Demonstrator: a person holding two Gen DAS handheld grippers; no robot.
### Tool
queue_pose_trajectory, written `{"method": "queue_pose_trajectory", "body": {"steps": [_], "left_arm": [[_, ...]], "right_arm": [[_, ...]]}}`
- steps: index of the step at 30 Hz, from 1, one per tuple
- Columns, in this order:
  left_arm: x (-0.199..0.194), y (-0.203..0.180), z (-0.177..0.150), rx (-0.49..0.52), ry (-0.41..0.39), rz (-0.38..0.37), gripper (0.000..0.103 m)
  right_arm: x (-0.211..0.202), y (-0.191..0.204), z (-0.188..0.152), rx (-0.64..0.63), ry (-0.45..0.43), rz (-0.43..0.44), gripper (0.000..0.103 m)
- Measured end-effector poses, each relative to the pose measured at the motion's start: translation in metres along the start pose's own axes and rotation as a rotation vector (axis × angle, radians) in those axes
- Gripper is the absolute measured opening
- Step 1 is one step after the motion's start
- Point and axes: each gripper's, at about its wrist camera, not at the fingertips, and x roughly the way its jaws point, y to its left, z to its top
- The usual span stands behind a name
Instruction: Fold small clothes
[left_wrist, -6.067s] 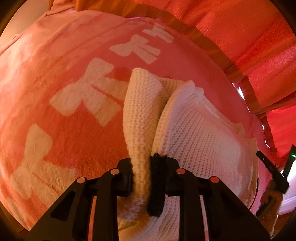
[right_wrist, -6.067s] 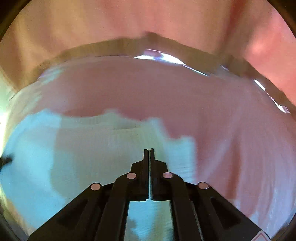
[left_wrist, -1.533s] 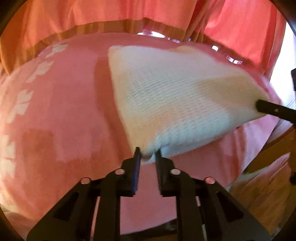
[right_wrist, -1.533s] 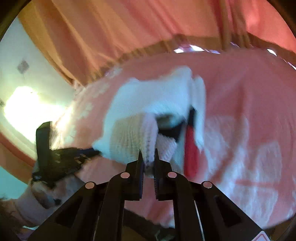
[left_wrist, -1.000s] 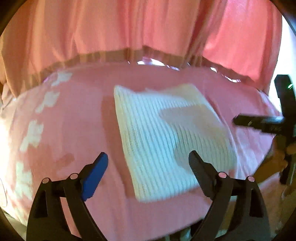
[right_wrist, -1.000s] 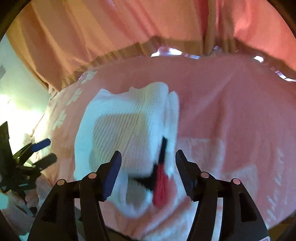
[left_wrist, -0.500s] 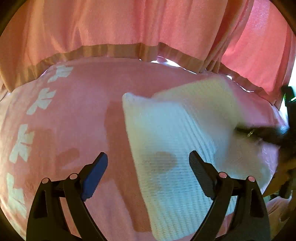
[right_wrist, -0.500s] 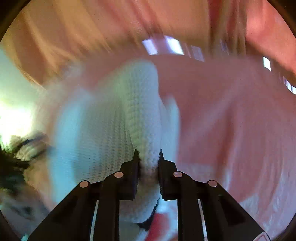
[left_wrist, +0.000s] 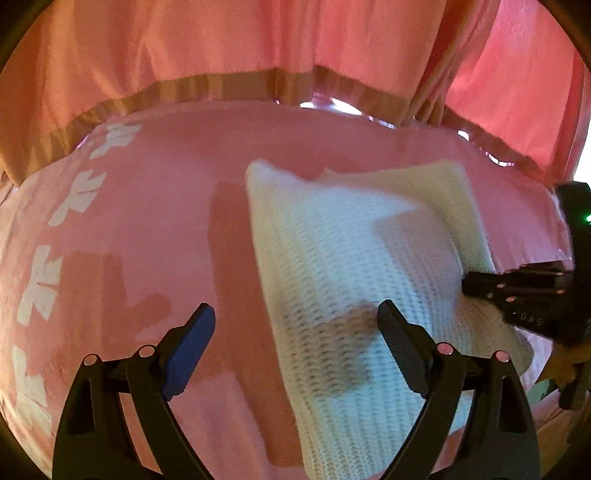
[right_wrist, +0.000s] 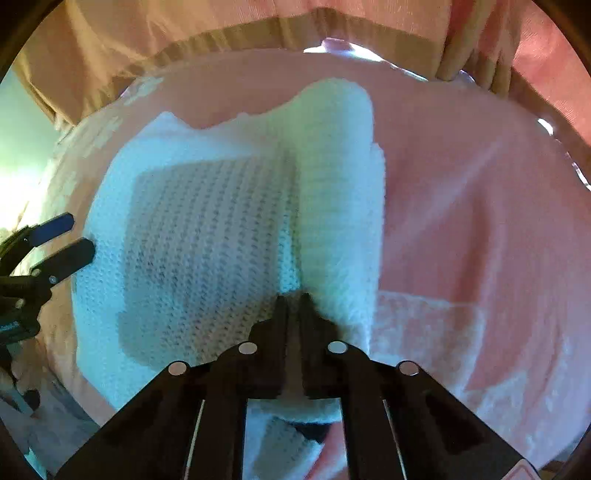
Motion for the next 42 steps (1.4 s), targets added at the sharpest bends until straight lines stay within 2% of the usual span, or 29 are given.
{"method": "queue_pose_trajectory", "body": {"steps": [4, 6, 7, 8, 9, 13, 16, 18, 19, 20, 23, 26, 28, 31, 32, 34, 35, 36, 37, 38, 41, 42], "left_arm": [[-0.003, 0.0, -0.001, -0.001, -0.004, -0.013, 0.087], [-0.004, 0.0, -0.002, -0.001, -0.003, -0.023, 0.087], [-0.003, 0.0, -0.002, 0.0, -0.001, -0.024, 0.088], [-0.002, 0.001, -0.002, -0.001, 0.006, -0.026, 0.088], [-0.002, 0.001, -0.003, -0.004, 0.013, -0.03, 0.088], [-0.007, 0.005, -0.004, -0.021, 0.01, -0.046, 0.088], [-0.013, 0.005, -0.005, -0.029, -0.004, -0.072, 0.088], [-0.014, 0.003, -0.006, -0.024, -0.003, -0.085, 0.09], [-0.013, 0.001, -0.007, -0.021, 0.003, -0.085, 0.09], [-0.011, -0.001, -0.009, -0.014, 0.015, -0.081, 0.09], [-0.01, -0.002, -0.013, -0.013, 0.028, -0.079, 0.09], [-0.013, 0.001, -0.012, -0.029, 0.014, -0.084, 0.09], [-0.013, 0.002, -0.009, -0.042, 0.01, -0.093, 0.09], [-0.012, 0.0, -0.009, -0.037, 0.01, -0.091, 0.091], [-0.012, -0.002, -0.01, -0.029, 0.012, -0.087, 0.091], [-0.011, -0.003, -0.011, -0.018, 0.011, -0.08, 0.091], [-0.011, -0.004, -0.011, -0.015, 0.009, -0.078, 0.091], [-0.011, -0.004, -0.01, -0.017, 0.01, -0.08, 0.091], [-0.01, -0.003, -0.01, -0.019, 0.012, -0.084, 0.091], [-0.01, -0.002, -0.009, -0.023, 0.013, -0.086, 0.091], [-0.009, 0.001, -0.006, -0.037, 0.012, -0.09, 0.091], [-0.008, 0.002, -0.005, -0.044, 0.012, -0.094, 0.091]], "right_arm": [[-0.045, 0.005, -0.009, 0.034, -0.107, 0.098, 0.01], [-0.04, 0.008, -0.025, 0.012, -0.063, 0.1, 0.012], [-0.03, 0.007, -0.031, 0.002, -0.035, 0.072, 0.005], [-0.023, 0.004, -0.038, 0.01, -0.023, 0.043, 0.004], [-0.028, 0.001, -0.041, 0.036, -0.044, 0.056, 0.005], [-0.075, 0.007, -0.059, 0.11, -0.183, 0.136, 0.017], [-0.082, 0.014, -0.087, 0.113, -0.173, 0.251, 0.017], [-0.061, 0.019, -0.097, 0.083, -0.103, 0.183, 0.01], [-0.043, 0.012, -0.102, 0.11, -0.047, 0.091, 0.009], [-0.037, 0.005, -0.103, 0.133, -0.03, 0.049, 0.007], [-0.056, -0.004, -0.105, 0.205, -0.077, 0.104, 0.01], [-0.089, 0.003, -0.087, 0.164, -0.172, 0.051, 0.025], [-0.102, 0.005, -0.072, 0.14, -0.215, 0.075, 0.045], [-0.095, 0.012, -0.036, 0.07, -0.212, 0.026, 0.057], [-0.083, 0.013, -0.022, 0.048, -0.194, 0.005, 0.058], [-0.063, 0.009, -0.003, 0.04, -0.155, -0.029, 0.058], [-0.043, 0.005, 0.004, 0.036, -0.108, -0.045, 0.057], [-0.027, 0.001, 0.01, 0.04, -0.063, -0.055, 0.025], [-0.014, -0.004, 0.015, 0.046, -0.033, -0.046, 0.015], [-0.012, -0.006, 0.017, 0.069, -0.021, 0.002, 0.014], [-0.059, -0.005, 0.019, 0.082, -0.182, 0.13, 0.014], [-0.064, -0.009, 0.018, 0.094, -0.204, 0.148, 0.014]]}}
